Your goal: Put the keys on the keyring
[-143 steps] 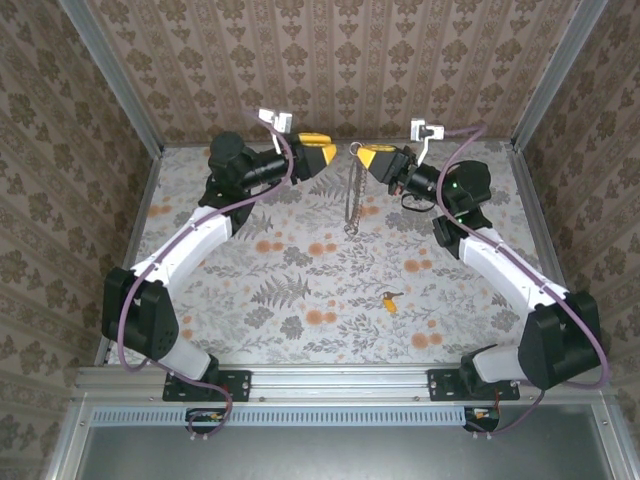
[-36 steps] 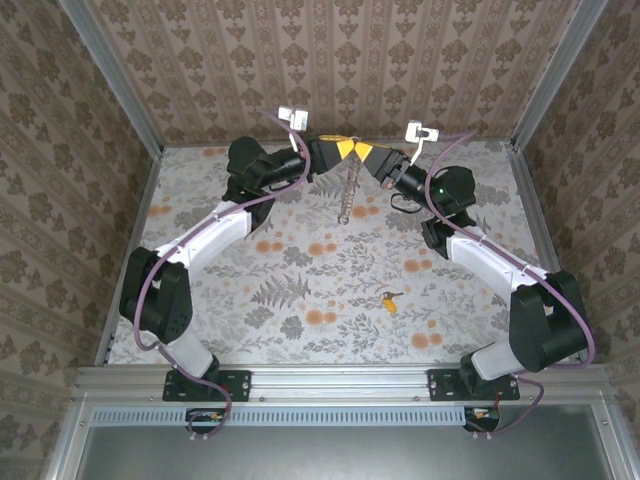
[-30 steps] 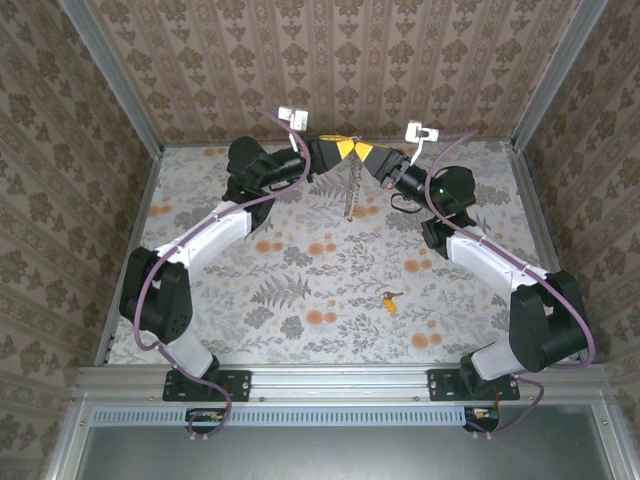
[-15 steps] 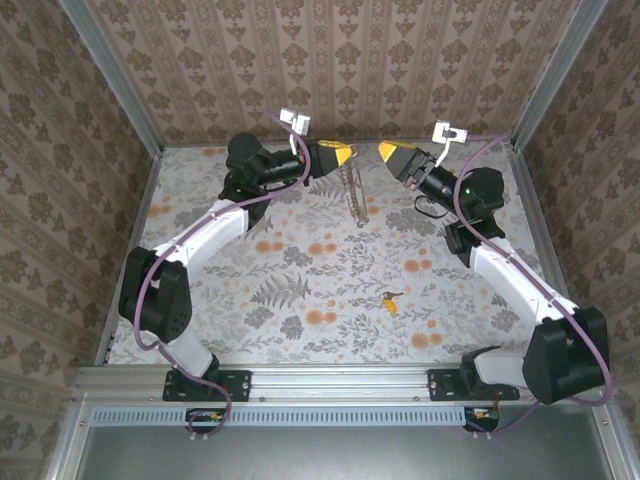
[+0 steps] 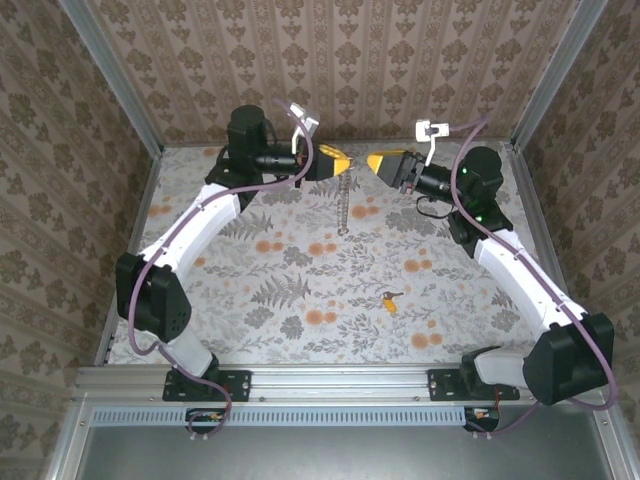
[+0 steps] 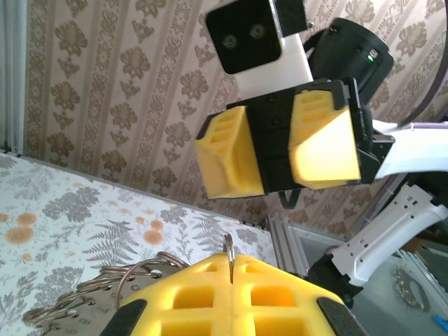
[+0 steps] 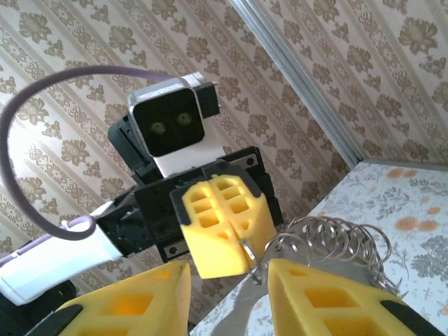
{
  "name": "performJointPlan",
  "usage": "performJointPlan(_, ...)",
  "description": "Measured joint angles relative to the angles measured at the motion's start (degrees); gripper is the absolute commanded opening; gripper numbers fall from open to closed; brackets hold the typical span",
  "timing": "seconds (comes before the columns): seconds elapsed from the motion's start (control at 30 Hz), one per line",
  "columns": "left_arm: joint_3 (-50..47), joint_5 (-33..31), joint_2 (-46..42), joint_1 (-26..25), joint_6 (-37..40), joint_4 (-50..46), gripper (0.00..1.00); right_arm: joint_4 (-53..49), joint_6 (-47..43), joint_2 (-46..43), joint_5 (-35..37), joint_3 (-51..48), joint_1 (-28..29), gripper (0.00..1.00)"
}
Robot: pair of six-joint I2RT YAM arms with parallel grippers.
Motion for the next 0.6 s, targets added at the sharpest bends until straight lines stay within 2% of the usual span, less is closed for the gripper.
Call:
performJointPlan(0.33,1.53,1.31,0.00,-1.57,5.42,-8.39,0.00,-1.70,-1.25,2.14,-1.73,0.11,1.64,0.35)
performJointPlan(0.6,2.32,0.96,0.00,-2.29,6.47,-10.27,0.00,-1.42,-1.77,2.40,-2.58,0.11,1.99,0.13)
